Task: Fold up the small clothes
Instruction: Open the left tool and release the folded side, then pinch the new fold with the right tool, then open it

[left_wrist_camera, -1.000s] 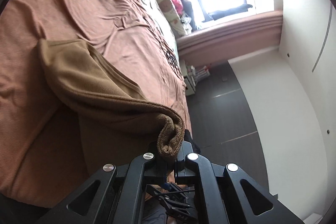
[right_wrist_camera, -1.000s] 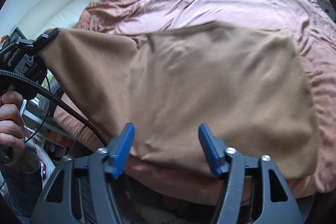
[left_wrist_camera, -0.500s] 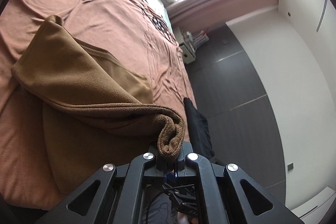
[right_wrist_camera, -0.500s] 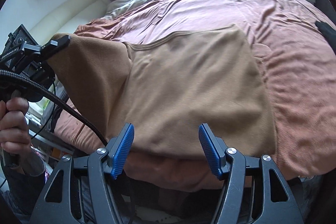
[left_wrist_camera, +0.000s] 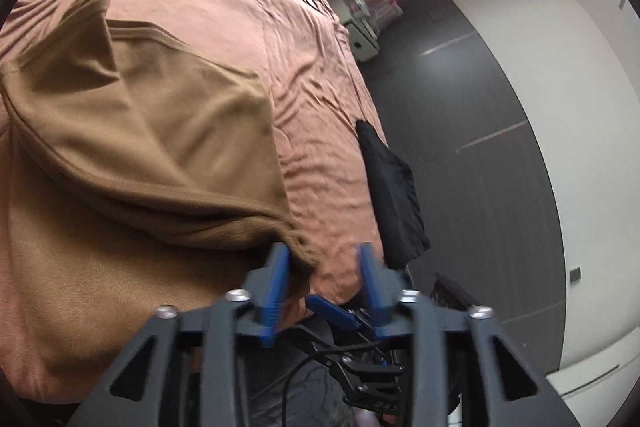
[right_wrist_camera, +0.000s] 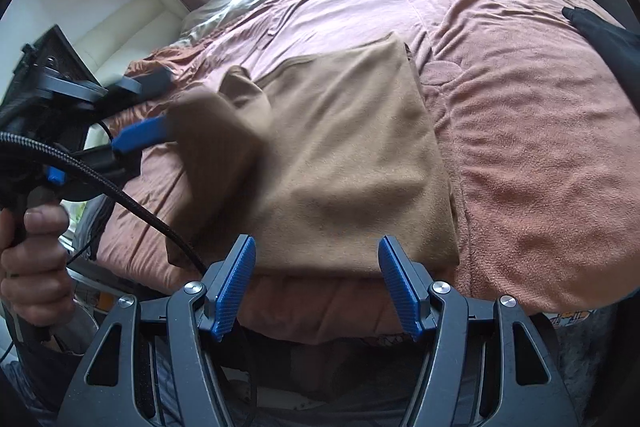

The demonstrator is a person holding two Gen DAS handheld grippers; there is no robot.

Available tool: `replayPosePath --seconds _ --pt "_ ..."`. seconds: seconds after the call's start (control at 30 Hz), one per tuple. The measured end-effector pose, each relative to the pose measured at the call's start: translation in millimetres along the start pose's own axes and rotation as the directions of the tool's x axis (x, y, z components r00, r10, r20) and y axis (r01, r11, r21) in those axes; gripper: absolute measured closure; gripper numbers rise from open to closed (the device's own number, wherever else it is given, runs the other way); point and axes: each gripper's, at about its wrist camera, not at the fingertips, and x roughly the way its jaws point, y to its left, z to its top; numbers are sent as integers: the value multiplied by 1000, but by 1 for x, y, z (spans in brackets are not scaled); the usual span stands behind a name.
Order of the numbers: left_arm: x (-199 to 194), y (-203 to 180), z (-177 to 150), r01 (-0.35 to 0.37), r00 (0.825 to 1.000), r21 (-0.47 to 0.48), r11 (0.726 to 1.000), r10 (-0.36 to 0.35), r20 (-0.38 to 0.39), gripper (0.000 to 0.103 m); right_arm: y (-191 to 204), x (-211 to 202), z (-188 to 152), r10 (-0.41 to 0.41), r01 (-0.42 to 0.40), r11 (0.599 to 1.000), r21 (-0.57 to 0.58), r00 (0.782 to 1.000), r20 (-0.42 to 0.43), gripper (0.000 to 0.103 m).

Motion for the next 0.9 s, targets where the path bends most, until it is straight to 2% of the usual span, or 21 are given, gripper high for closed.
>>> replayPosePath --seconds 0.07,0.1,0.23,0.37,0.47,0.57,0.67,0.73,0.77,0.83,0.9 --pt "-7 2 -5 -8 1000 19 1000 8 13 33 2 5 1 -2 2 1000 -3 1000 -13 41" --pt "-12 5 -6 -19 1000 23 1000 19 24 31 2 8 3 -4 4 1000 -4 1000 -17 41" --pt "-34 29 -5 -74 995 -6 997 75 65 31 8 21 10 -21 20 999 -25 999 -41 41" --pt "-56 61 -10 -168 979 -36 985 171 108 31 21 35 18 -58 53 995 -79 996 -67 41" --pt "-68 82 -18 -198 972 -67 978 205 115 32 38 47 26 -112 97 984 -147 989 -95 41" --pt "-71 102 -28 -223 968 -89 971 231 96 47 55 58 34 -167 142 967 -211 980 -107 41" --pt "-70 119 -35 -260 960 -123 958 270 75 57 74 74 43 -240 198 939 -282 963 -121 54" --pt "-70 128 -39 -271 957 -138 952 282 63 58 82 82 47 -288 238 919 -315 950 -122 68" --pt "-69 132 -41 -275 957 -143 951 285 58 59 85 87 49 -305 249 910 -333 944 -128 71" --pt "-68 136 -45 -283 955 -148 948 293 51 61 88 89 50 -311 253 903 -347 942 -124 90" --pt "-69 139 -48 -288 953 -154 945 298 47 62 88 84 55 -311 261 907 -331 944 -107 95"
